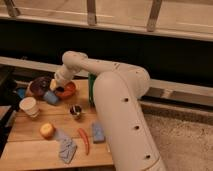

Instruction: Wipe purple bowl with brush

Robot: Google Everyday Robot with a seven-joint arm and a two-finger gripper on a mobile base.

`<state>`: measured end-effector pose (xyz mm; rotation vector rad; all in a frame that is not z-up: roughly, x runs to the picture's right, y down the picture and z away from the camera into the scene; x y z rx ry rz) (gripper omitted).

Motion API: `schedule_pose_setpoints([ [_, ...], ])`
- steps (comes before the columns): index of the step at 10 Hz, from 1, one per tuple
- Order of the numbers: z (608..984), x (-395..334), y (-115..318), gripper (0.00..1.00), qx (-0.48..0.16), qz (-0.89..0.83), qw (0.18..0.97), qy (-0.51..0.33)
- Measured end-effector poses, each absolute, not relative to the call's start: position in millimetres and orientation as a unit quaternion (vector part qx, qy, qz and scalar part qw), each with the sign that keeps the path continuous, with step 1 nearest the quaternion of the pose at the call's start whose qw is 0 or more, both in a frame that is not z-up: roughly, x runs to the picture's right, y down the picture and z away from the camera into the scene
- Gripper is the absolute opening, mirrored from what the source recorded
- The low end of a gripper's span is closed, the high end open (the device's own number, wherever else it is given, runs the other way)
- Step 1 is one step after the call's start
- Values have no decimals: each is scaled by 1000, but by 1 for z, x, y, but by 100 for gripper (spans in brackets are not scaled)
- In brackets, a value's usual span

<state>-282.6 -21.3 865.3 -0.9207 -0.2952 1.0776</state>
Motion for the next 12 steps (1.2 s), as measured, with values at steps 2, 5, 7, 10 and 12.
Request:
schedule_pose_setpoints([
  [2, 870, -280, -25, 0, -417, 498, 748, -134],
  [5, 872, -294, -36, 0, -411, 495, 750, -153],
  [7, 868, -315, -35, 0, -420, 482, 751, -168],
  [10, 861, -330, -16, 0, -438, 468, 749, -169],
  [12, 859, -322, -7, 0, -442, 472, 745, -161],
])
